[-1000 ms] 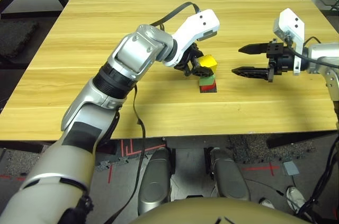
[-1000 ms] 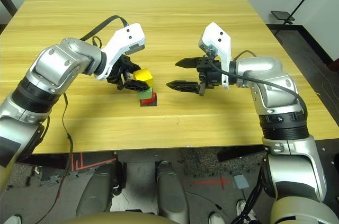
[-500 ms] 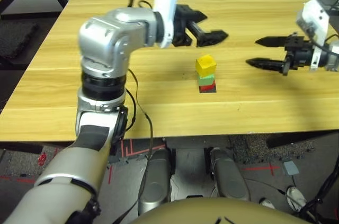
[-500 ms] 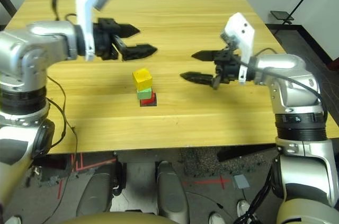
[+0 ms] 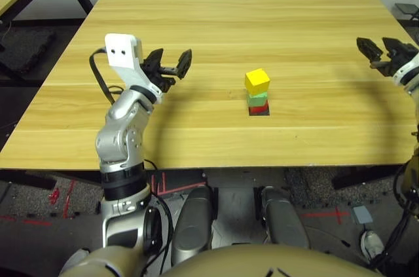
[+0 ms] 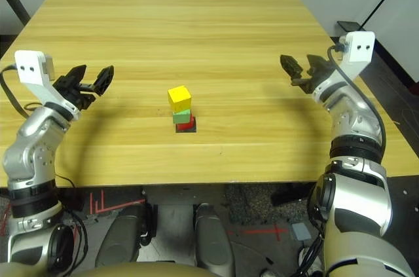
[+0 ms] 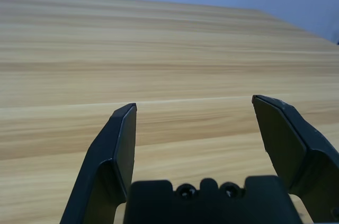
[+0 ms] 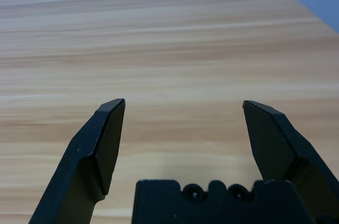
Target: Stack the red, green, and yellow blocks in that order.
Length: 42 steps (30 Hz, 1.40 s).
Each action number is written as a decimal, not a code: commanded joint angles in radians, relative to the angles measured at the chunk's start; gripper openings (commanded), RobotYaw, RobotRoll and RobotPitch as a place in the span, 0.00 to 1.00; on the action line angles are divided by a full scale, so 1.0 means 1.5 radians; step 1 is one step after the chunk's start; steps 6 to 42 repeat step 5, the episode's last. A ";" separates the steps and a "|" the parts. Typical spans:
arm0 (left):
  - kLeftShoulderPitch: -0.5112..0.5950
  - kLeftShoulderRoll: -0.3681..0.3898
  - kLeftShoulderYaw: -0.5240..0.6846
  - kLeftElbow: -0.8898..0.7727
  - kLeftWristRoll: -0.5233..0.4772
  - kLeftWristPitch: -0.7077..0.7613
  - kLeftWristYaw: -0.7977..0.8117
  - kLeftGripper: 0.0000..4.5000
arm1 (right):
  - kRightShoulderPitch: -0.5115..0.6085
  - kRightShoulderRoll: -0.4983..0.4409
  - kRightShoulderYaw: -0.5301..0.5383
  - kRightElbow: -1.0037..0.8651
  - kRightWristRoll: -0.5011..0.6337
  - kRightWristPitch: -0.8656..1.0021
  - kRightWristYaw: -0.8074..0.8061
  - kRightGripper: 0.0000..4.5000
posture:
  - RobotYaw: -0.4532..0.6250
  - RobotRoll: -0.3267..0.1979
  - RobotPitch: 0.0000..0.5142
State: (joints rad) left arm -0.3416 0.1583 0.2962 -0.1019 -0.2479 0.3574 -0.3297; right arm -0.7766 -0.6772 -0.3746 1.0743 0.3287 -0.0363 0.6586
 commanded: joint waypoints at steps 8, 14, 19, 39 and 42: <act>-0.011 0.023 -0.008 0.124 0.063 -0.197 0.058 0.99 | 0.016 -0.032 -0.017 0.088 -0.018 -0.108 -0.014 1.00 | 0.57 0.40 0.21; -0.011 0.023 -0.008 0.124 0.063 -0.197 0.058 0.99 | 0.016 -0.032 -0.017 0.088 -0.018 -0.108 -0.014 1.00 | 0.57 0.40 0.21; -0.011 0.023 -0.008 0.124 0.063 -0.197 0.058 0.99 | 0.016 -0.032 -0.017 0.088 -0.018 -0.108 -0.014 1.00 | 0.57 0.40 0.21; -0.011 0.023 -0.008 0.124 0.063 -0.197 0.058 0.99 | 0.016 -0.032 -0.017 0.088 -0.018 -0.108 -0.014 1.00 | 0.57 0.40 0.21; -0.011 0.023 -0.008 0.124 0.063 -0.197 0.058 0.99 | 0.016 -0.032 -0.017 0.088 -0.018 -0.108 -0.014 1.00 | 0.57 0.40 0.21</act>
